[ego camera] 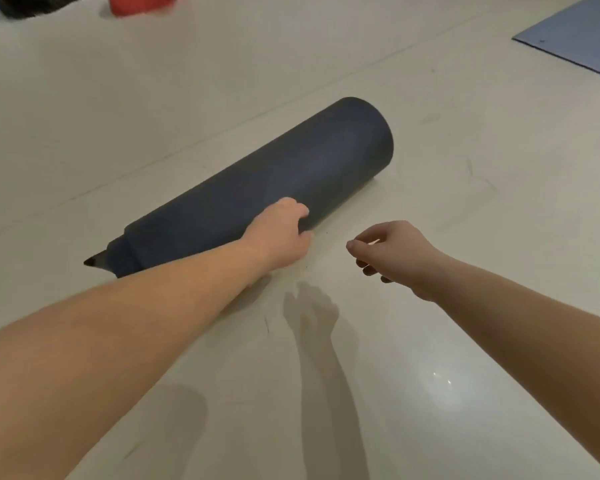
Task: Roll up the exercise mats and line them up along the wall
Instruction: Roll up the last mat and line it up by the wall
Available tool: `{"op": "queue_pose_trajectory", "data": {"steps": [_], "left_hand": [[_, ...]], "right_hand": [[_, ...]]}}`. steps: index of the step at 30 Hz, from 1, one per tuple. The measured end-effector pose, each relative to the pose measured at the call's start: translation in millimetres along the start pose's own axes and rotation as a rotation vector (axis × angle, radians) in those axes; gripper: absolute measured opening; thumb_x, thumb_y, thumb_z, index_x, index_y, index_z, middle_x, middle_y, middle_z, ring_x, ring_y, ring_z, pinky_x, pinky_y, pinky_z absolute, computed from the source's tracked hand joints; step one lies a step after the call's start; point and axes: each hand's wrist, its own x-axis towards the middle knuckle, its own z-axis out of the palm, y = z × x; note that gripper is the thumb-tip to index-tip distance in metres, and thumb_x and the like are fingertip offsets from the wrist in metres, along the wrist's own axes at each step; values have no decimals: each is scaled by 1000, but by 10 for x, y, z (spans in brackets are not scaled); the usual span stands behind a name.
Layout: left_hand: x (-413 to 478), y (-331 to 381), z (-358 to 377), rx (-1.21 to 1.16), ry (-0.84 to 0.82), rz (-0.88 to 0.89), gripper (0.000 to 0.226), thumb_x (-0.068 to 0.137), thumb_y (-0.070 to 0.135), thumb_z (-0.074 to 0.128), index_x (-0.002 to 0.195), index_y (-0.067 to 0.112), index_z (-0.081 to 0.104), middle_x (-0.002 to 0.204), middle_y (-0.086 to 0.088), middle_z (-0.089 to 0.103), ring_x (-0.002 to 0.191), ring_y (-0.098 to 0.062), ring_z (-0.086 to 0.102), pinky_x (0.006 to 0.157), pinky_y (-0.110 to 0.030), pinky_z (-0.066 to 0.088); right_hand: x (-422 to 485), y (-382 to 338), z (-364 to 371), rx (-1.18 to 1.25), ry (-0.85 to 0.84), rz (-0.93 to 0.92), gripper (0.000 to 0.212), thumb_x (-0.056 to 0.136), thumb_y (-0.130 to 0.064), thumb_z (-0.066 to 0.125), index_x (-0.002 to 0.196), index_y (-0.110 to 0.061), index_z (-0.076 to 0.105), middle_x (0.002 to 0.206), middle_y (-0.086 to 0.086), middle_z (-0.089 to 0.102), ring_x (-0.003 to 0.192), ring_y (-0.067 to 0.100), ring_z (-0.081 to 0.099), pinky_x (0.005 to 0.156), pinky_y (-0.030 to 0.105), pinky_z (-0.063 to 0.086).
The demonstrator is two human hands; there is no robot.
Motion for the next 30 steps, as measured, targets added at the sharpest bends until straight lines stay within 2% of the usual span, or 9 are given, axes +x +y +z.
{"op": "queue_pose_trajectory", "data": {"steps": [2,5,9,12,16,21,24,27,30], "left_hand": [[192,-312,-192,175,80,-74,65,103,43,60,159,19,40,173,-9,22,158,-31,23,122,-49,32],[392,-751,-309,343,27,-300,108,89,72,63,167,18,11,174,-23,-1,161,-43,-1,126,-60,16],[365,-1073,-256,240,-44,-459,144,62,104,49,167,19,-1,170,-22,16,157,-45,16,123,-64,21],[310,-965,-266,274,4,-396,138,61,105,47,163,17,18,153,-18,44,139,-41,44,110,-55,45],[103,-789,-254,176,-77,-315,99,83,91,37,148,16,46,144,-12,53,131,-36,52,104,-54,48],[-308,-401,-156,133,-208,-139,24,101,48,56,124,44,54,166,-8,21,153,-37,22,121,-66,24],[-455,-261,-76,138,-156,-39,35,99,34,61,132,40,48,154,-2,36,129,-28,48,103,-47,50],[-527,-228,-108,100,-95,-57,58,99,30,61,152,26,38,146,-3,43,124,-28,54,100,-46,52],[-599,-271,-197,181,-193,-225,83,78,72,74,138,21,47,139,-3,39,122,-29,52,101,-47,51]], "right_hand": [[60,-175,96,6,-19,-25,20,100,-33,67,103,-16,76,99,10,78,94,26,76,73,37,59],[116,-341,199,2,-32,-44,20,101,-32,67,99,-14,77,99,12,78,99,28,76,85,45,63],[155,-378,324,-11,-58,-41,19,101,-32,68,98,-16,77,99,11,78,98,28,76,86,45,63],[194,-290,401,-8,-63,-17,20,101,-34,68,109,-17,75,101,9,77,97,25,76,86,45,62],[186,-131,460,-10,-31,-10,42,100,-38,67,137,-17,65,117,3,73,104,21,72,92,42,61],[122,32,348,-157,194,-92,51,103,-44,62,146,-18,56,135,4,64,109,21,62,98,40,55],[39,126,349,-79,202,-71,62,101,-49,64,154,-22,47,144,7,50,103,20,56,94,37,52],[-79,180,381,-65,234,-63,68,98,-57,64,157,-33,40,149,3,35,118,26,54,104,45,54],[-178,245,393,-91,202,-17,69,95,-65,62,156,-42,38,150,3,32,129,32,51,105,53,55]]}}
